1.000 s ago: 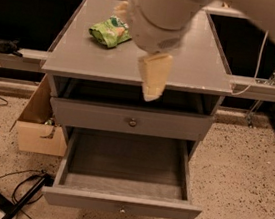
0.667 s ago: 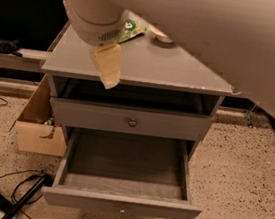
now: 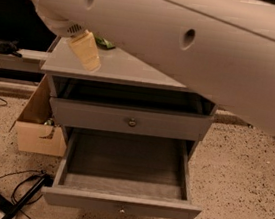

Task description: Place green rice chip bag into middle drawer

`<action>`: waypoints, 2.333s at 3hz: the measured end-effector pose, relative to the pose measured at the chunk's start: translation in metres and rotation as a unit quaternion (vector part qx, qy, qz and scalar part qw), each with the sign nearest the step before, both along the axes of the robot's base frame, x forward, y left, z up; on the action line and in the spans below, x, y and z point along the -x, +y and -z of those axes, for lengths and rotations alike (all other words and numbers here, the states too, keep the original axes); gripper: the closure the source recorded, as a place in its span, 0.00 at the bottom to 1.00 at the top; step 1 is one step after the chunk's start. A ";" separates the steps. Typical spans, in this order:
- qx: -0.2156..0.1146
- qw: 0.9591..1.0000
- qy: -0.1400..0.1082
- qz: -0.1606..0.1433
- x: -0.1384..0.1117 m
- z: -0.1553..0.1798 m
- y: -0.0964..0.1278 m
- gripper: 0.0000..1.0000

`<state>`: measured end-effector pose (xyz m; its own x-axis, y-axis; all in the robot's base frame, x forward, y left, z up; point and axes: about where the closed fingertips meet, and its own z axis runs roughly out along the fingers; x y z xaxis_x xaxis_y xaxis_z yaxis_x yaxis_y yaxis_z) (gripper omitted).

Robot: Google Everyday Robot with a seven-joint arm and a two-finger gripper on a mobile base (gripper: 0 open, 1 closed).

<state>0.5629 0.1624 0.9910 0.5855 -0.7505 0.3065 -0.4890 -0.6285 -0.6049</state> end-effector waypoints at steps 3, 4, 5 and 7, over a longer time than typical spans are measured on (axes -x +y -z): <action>0.015 0.999 -0.032 0.004 -0.072 0.025 -0.015 0.00; 0.063 0.995 -0.066 -0.027 -0.129 0.026 -0.029 0.00; 0.108 0.989 -0.079 -0.058 -0.182 0.032 -0.029 0.00; 0.160 0.980 -0.064 -0.105 -0.266 0.059 -0.004 0.00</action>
Offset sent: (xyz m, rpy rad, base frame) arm 0.0564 -0.0022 -0.0434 -0.0050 -0.0190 -0.0377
